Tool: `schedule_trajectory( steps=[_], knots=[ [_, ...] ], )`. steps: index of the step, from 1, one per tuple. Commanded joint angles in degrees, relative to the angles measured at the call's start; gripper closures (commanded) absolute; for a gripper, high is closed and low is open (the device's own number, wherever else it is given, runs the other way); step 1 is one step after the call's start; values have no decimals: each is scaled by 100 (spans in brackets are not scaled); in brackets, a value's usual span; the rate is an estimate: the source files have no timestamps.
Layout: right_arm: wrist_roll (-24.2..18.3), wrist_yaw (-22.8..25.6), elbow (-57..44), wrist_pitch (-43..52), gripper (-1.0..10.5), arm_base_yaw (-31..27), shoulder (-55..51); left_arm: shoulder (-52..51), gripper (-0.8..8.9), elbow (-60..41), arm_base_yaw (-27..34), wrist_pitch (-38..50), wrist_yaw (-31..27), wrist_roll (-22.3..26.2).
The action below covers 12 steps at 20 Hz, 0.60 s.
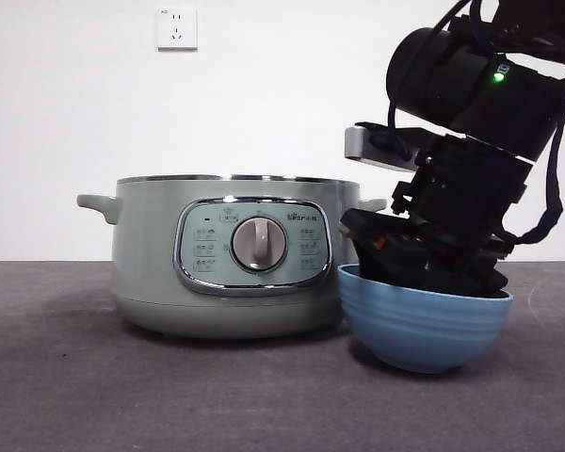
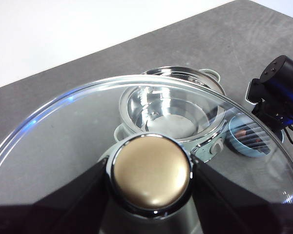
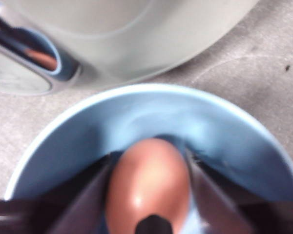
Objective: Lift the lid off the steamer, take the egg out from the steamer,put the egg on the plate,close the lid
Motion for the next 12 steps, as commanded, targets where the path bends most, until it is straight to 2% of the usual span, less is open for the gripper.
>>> schedule_trajectory(
  steps=[1, 6, 12],
  knots=[
    [-9, -22, -61, -22, 590, 26, 0, -31, 822, 92, -11, 321, -4, 50],
    [-4, -22, -61, -26, 591, 31, -334, -22, 822, 92, -11, 319, -4, 50],
    [0, -20, -61, -282, 591, 31, -1394, 63, 822, 92, -11, 345, 2, 48]
  ],
)
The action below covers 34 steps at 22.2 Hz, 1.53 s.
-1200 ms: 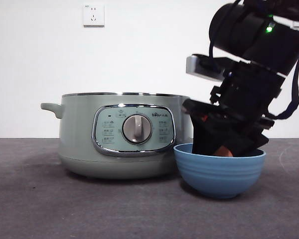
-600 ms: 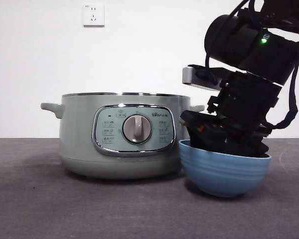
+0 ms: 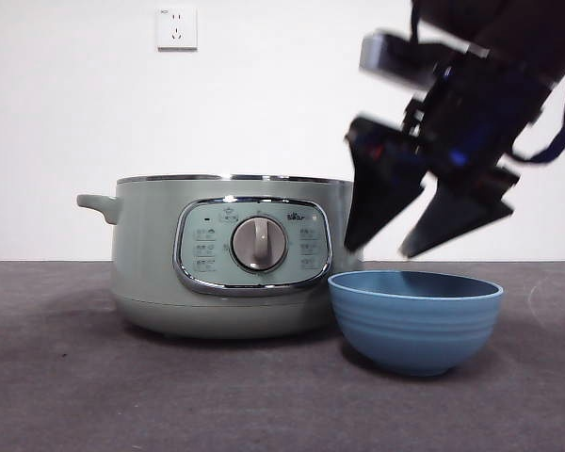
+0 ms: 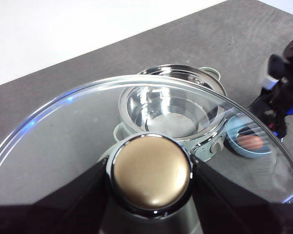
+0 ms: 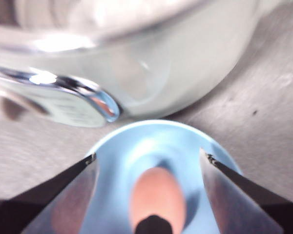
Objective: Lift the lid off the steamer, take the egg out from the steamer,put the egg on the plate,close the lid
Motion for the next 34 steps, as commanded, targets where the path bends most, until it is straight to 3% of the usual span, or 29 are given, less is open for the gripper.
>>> schedule_trajectory(
  steps=[1, 9, 16, 24, 34],
  knots=[
    [13, -4, -61, -188, 591, 20, -457, 55, 822, 92, -11, 391, 7, 48],
    [289, -4, -59, -1224, 591, 17, -3012, 1117, 822, 92, -22, 1655, 970, 149],
    [638, 9, 79, -1687, 591, 17, -4717, 2682, 822, 92, -57, 2909, 1329, 356],
    [691, 17, 282, -1720, 592, 17, -4964, 3963, 822, 92, -101, 3628, 1329, 525],
    [691, 20, 282, -1722, 595, 17, -4964, 4627, 822, 92, -96, 4260, 1322, 525]
  ],
)
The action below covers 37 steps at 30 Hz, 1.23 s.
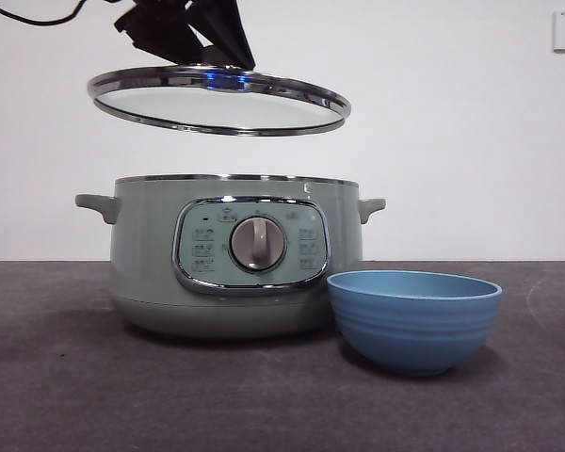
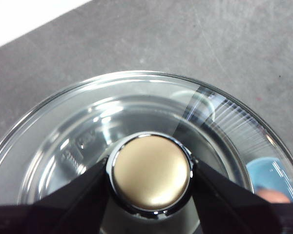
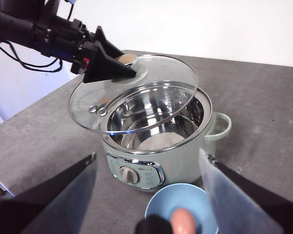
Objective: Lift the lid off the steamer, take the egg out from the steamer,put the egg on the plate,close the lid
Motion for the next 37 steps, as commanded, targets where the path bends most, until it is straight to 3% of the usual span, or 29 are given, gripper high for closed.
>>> schedule_trajectory(
  steps=[1, 37],
  knots=[
    [55, 13, 17, 28, 595, 17, -4, 66, 822, 92, -4, 387, 31, 66],
    [59, 9, 17, 28, 595, 17, -4, 942, 822, 92, 0, 573, -33, 39]
  ],
)
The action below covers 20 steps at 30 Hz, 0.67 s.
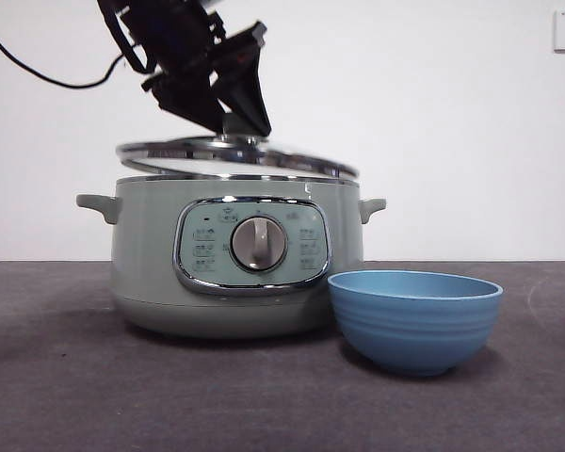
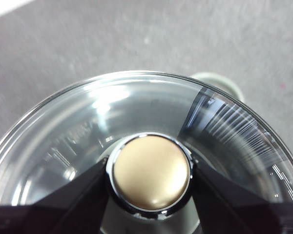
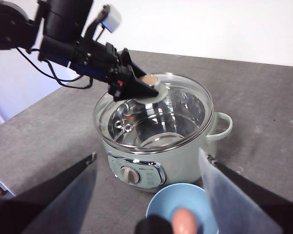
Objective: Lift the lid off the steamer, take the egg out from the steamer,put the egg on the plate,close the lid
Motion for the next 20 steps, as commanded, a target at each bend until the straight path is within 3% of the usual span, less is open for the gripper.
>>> schedule_trajectory(
  steps=[1, 20],
  knots=[
    [46, 9, 17, 26, 595, 17, -4, 50, 822, 92, 0, 164, 33, 22],
    [59, 7, 17, -52, 595, 17, -4, 162, 822, 92, 9, -313, -227, 31]
  ],
)
